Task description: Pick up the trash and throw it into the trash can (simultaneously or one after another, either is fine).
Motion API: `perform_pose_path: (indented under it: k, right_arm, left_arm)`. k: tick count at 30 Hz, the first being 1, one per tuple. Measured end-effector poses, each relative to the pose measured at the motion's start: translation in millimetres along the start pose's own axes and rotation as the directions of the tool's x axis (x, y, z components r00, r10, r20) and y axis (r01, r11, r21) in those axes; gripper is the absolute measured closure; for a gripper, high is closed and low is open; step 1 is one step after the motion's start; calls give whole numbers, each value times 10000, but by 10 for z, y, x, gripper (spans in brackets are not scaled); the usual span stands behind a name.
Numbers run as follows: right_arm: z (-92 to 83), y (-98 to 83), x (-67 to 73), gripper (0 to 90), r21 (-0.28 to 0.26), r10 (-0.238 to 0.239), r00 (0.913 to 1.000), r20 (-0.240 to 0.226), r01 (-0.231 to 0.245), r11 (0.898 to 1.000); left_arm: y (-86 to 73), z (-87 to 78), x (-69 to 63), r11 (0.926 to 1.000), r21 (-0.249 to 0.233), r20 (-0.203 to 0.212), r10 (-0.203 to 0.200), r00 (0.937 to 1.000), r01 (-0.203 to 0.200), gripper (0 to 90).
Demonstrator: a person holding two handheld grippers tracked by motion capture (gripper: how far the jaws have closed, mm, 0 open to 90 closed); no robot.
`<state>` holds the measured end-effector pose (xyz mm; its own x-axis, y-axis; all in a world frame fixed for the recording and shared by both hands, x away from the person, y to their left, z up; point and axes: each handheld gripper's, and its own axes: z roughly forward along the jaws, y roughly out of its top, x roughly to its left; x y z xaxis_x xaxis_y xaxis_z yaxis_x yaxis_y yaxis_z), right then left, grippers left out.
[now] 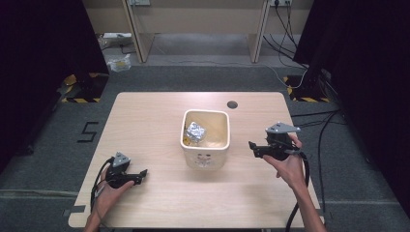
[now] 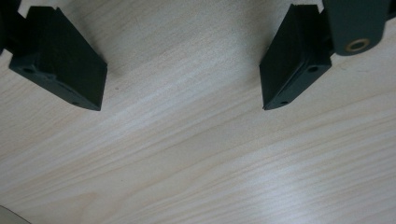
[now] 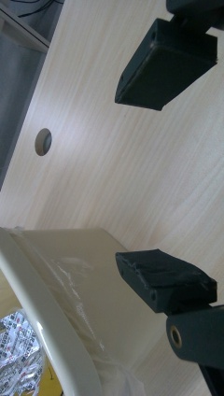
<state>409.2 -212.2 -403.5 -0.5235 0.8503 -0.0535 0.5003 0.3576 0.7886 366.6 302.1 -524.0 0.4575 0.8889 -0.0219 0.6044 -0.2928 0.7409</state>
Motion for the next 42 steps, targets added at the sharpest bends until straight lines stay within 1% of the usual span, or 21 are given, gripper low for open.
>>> perform_pose_path:
  k: [2, 3, 5, 16, 25, 29, 30, 36, 38, 42]
  right_arm:
    - [-1, -5, -1, 202, -56, -21, 10000, -4, 21, 10000]
    - [0, -13, 4, 202, -82, 74, 10000, -36, -74, 9999]
    - [7, -48, 10, 202, 8, 47, 10000, -64, -47, 10000]
    - [48, -214, -2, 200, 90, 380, 9992, -151, -379, 9992]
    - [65, -319, 5, 198, 32, 561, 9983, -170, -561, 9984]
    - [66, -354, 11, 198, 19, 556, 9983, -163, -556, 9985]
    - [60, -378, 17, 198, 22, 632, 9978, -200, -632, 9980]
    - [44, -443, 17, 197, -13, 712, 9973, -200, -712, 9975]
    - [40, -488, 8, 197, -59, 856, 9961, -204, -857, 9963]
    - [44, -539, 15, 195, -79, 910, 9957, -190, -911, 9958]
  left_arm:
    - [0, 0, 0, 10000, -1, -1, 0, 10000, 0, 139]
    - [0, 0, -1, 10000, -1, 0, -10, 10000, 10, 139]
    - [0, 0, -1, 10000, -2, 0, -8, 10000, 8, 139]
    - [0, 0, 0, 10000, 0, -1, 1, 10000, -1, 139]
    - [0, 0, -1, 10000, -1, 1, -7, 10000, 7, 139]
    - [0, 0, -1, 10000, 0, 2, -11, 10000, 11, 139]
    - [0, 0, -1, 10000, -1, 0, -8, 10000, 8, 139]
    - [0, 0, 0, 10000, 0, 0, 0, 10000, 0, 139]
    - [-1, 0, -1, 10000, -10, -4, -2, 10000, 2, 139]
    - [-1, 1, -1, 10000, -14, -3, -12, 10000, 12, 139]
